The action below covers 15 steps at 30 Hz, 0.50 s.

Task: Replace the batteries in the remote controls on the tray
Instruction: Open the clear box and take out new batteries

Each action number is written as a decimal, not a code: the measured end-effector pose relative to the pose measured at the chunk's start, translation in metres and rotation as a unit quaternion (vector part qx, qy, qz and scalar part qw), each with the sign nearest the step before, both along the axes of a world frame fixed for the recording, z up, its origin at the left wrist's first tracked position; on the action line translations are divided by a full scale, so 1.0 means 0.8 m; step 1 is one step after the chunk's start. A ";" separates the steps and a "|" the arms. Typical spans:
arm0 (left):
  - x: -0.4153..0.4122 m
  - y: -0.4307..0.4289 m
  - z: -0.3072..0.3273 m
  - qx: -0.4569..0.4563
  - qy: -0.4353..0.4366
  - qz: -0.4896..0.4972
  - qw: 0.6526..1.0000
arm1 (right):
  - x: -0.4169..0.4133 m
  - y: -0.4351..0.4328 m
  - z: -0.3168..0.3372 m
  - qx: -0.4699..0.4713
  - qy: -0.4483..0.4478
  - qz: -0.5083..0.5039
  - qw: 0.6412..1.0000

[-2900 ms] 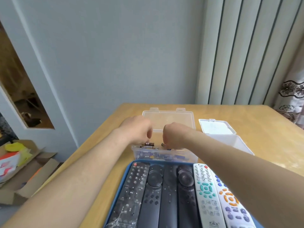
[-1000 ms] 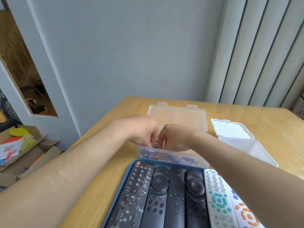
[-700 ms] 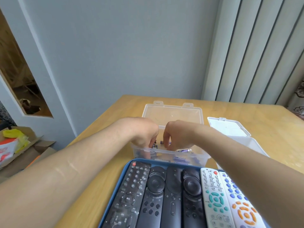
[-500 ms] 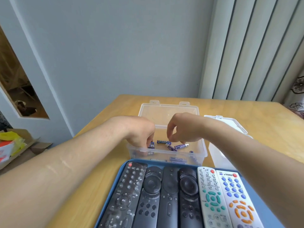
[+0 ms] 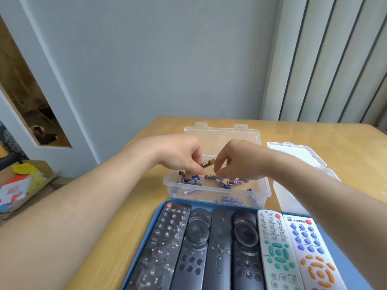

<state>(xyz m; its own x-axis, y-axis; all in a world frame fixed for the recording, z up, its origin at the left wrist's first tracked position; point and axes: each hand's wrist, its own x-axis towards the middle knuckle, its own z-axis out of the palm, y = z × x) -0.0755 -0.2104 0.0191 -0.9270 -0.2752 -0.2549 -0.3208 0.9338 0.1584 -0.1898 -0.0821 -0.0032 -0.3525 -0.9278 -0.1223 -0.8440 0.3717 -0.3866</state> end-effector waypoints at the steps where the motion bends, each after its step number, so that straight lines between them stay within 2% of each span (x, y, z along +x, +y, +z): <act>1: 0.005 -0.005 0.001 0.038 0.037 0.008 0.999 | -0.001 0.000 0.001 -0.028 -0.076 -0.008 0.997; 3: 0.013 -0.009 -0.003 0.103 0.096 0.022 0.990 | 0.000 0.000 0.004 -0.090 -0.229 -0.026 0.969; 4: 0.015 -0.008 -0.007 0.128 0.119 0.028 0.984 | 0.001 -0.001 0.004 -0.126 -0.274 -0.034 0.953; 6: 0.017 -0.009 -0.016 0.148 0.160 0.038 0.975 | 0.003 -0.006 0.001 -0.181 -0.300 -0.052 0.935; 9: 0.019 -0.020 -0.020 0.081 0.175 0.059 0.979 | 0.003 -0.009 -0.004 -0.200 -0.265 -0.076 0.940; 15: 0.022 -0.015 -0.027 -0.081 0.086 0.040 0.992 | 0.005 -0.006 -0.006 -0.136 -0.102 -0.046 0.984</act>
